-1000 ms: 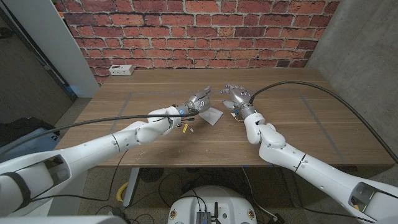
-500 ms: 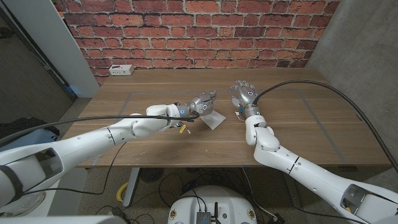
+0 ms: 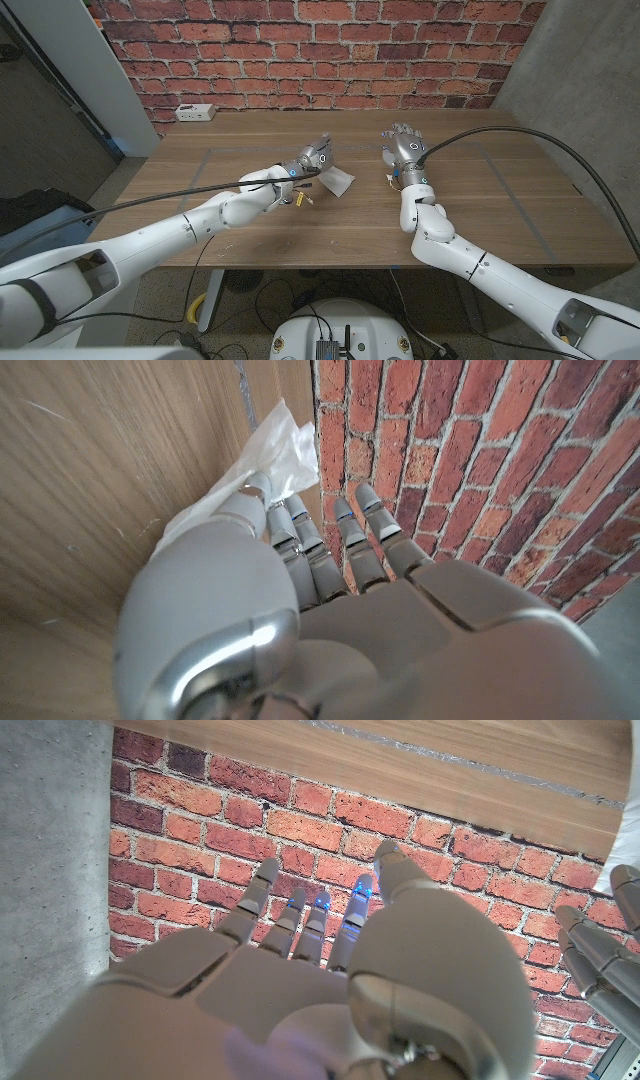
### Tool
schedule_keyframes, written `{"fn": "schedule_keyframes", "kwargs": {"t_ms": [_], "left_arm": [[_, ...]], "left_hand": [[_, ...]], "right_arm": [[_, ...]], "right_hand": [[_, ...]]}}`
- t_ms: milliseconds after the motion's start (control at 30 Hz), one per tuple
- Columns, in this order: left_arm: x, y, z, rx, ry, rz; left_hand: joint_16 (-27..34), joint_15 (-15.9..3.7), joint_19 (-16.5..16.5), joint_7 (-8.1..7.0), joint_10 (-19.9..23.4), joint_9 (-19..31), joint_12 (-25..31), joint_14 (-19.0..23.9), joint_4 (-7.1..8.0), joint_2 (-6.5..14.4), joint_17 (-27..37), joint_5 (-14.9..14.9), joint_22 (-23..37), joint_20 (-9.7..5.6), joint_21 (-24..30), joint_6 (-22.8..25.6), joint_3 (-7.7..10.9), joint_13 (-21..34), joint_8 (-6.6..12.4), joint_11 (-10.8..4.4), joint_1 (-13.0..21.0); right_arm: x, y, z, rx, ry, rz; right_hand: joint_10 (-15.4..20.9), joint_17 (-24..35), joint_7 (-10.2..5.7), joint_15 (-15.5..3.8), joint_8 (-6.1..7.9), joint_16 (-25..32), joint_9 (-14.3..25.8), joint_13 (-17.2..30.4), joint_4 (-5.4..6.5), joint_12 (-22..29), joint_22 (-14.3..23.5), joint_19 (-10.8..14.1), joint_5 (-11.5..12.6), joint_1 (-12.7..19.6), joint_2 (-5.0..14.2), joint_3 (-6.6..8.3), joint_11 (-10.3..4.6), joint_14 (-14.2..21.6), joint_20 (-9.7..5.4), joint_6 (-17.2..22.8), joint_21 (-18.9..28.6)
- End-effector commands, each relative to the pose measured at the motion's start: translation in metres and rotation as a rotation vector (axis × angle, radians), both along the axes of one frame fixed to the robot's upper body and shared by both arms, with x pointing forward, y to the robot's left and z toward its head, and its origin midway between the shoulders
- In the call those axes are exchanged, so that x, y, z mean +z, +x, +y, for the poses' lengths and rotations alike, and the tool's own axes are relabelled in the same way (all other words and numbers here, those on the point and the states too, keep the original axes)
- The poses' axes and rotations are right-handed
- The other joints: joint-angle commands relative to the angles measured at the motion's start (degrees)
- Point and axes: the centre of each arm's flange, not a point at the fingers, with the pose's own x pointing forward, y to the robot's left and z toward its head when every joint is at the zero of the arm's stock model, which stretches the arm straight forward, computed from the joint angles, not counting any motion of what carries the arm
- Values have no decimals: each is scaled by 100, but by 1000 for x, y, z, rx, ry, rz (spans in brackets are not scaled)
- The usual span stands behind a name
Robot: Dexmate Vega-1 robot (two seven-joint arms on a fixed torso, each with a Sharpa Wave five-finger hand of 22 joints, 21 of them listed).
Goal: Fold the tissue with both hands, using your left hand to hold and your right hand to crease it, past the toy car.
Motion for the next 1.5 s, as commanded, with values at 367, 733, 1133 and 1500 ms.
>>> {"fn": "schedule_keyframes", "kwargs": {"t_ms": [367,733,1133,1500], "left_arm": [[9,28,0,-37,-622,300],[6,31,-7,-57,-767,340],[8,32,-18,-95,-835,370],[9,33,-24,-86,-831,353]], "left_hand": [[-33,-668,-6,514,145,305,76,141,-192,-73,-25,97,58,24,136,404,171,54,586,116,30],[-45,-633,-10,623,227,425,106,200,-317,-136,-37,165,85,26,228,520,229,67,688,171,90],[-45,-644,6,664,265,514,110,255,-346,-188,-36,194,100,10,304,538,243,59,725,187,83],[-46,-635,9,680,299,592,116,300,-361,-201,-35,223,113,17,370,544,276,57,749,202,89]], "right_arm": [[7,0,-2,222,-7,156],[10,4,-1,336,-13,324],[9,12,5,368,-59,425],[4,15,7,329,-108,500]], "right_hand": [[244,-47,133,-238,56,32,7,-22,77,77,3,40,-14,-222,-174,-180,114,123,112,219,-94],[-31,-118,184,63,24,-147,-10,-28,181,-58,3,-428,29,-655,-306,-345,275,-236,330,354,-412],[147,-218,115,59,-62,-108,-16,-51,210,89,7,-490,51,-1081,-355,-512,42,-187,378,54,-660],[1164,-287,269,-78,108,169,-27,-55,105,359,8,-127,56,-1155,-342,-531,157,471,365,451,-689]]}}
